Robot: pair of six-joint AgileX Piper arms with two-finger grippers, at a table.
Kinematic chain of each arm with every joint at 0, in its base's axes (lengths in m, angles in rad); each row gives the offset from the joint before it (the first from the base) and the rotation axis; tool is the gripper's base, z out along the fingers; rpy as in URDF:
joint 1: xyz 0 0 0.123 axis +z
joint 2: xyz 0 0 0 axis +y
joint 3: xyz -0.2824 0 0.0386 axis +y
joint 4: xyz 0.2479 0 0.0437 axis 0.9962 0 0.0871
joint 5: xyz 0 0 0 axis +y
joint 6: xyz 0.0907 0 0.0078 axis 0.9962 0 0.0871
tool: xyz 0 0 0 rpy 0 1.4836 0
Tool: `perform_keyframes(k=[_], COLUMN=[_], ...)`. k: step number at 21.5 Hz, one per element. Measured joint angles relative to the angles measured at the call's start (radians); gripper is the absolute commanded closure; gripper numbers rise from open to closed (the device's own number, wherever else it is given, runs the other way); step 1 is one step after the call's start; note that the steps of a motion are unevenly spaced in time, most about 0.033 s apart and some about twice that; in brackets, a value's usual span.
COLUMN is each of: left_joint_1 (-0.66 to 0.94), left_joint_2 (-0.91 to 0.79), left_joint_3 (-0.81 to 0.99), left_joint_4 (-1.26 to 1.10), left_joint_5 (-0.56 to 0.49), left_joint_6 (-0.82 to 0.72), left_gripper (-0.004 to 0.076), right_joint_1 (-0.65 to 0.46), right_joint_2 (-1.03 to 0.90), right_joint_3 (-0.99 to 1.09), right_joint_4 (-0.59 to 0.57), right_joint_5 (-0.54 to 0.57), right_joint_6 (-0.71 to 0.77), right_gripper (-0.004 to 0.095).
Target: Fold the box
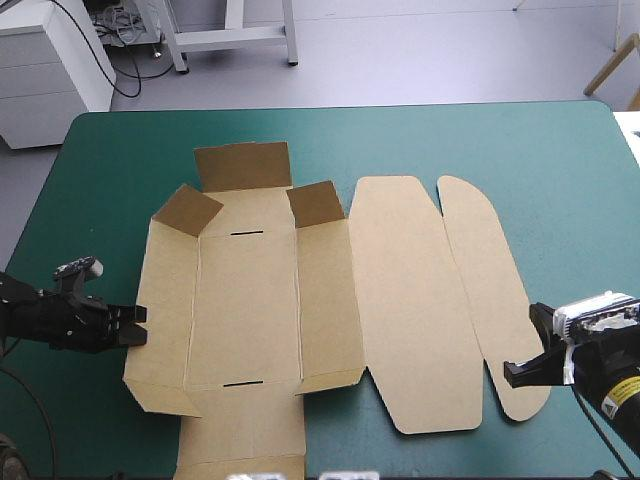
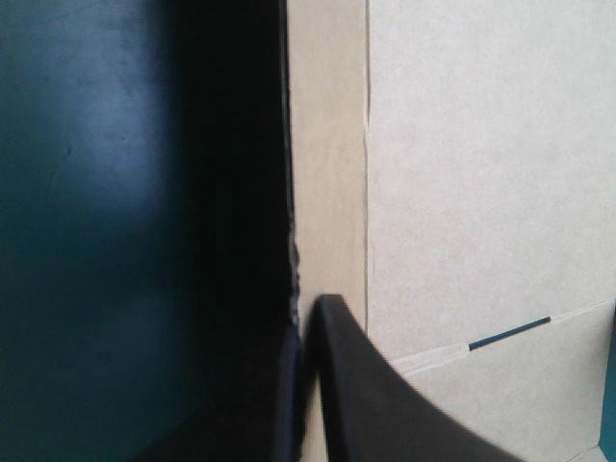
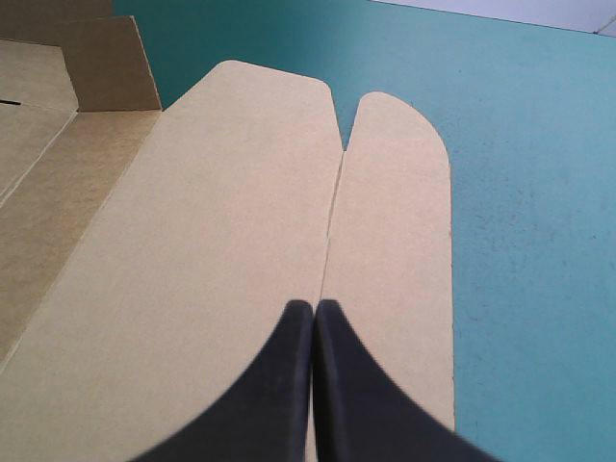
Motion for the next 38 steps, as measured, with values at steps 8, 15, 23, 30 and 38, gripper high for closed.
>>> perform_keyframes(k=[8, 15, 23, 30, 38], left_joint_1=[-0.143, -0.217, -0.217, -0.217, -0.217], left_joint_2=[-0.001, 0.002, 0.002, -0.124, -0.256], left_joint_3=[-0.049, -0.066, -0.363, -0.431, -0.431], left_joint_4=[0.110, 0.198, 0.210, 0.214, 0.357], left_joint_5=[-0.019, 0.005, 0.018, 0.035, 0.046], left_joint_6=[-0.016, -0.061, -0.171, -0.221, -0.305], left_gripper=[0.0500, 0.0146, 0.0147, 0.0147, 0.0172], right_joint_1=[0.000, 0.000, 0.000, 0.000, 0.000], right_joint_2=[0.000, 0.000, 0.000, 0.000, 0.000], right_joint_3=[0.000, 0.000, 0.000, 0.000, 0.000], right_joint_4=[0.000, 0.000, 0.000, 0.000, 0.000], right_joint_5=[-0.002, -0.002, -0.002, 0.005, 0.007], right_joint_6=[-0.002, -0.005, -0.012, -0.029, -0.032], right_gripper=[0.0927, 0.0927, 0.0926, 0.0927, 0.0927])
